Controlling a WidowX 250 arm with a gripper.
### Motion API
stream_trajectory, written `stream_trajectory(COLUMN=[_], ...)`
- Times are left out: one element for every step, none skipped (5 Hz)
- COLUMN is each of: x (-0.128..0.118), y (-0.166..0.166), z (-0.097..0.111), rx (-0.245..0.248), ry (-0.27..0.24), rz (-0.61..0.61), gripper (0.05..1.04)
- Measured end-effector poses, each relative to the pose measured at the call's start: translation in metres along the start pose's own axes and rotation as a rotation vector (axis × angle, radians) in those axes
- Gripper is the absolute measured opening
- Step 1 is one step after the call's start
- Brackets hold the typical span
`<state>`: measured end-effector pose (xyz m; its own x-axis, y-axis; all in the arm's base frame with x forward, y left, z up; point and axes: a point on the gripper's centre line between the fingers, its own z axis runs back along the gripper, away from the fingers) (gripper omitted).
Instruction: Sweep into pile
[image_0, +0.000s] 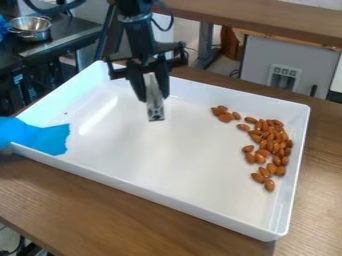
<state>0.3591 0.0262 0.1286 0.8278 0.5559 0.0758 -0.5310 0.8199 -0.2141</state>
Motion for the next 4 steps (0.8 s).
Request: stream_trajectory(x=[0.006,0.018,0.030,0.043], y=[0.018,0.030,0.035,0.032], z=[-0.006,-0.015,-0.031,-0.039], rx=[0.058,0.124,0.205,0.256], ry=[-0.032,-0.090,-0.088,-0.096], rz=[-0.131,-0.208,-0.240,-0.261], gripper=[0.379,0.379,0.379,0.380])
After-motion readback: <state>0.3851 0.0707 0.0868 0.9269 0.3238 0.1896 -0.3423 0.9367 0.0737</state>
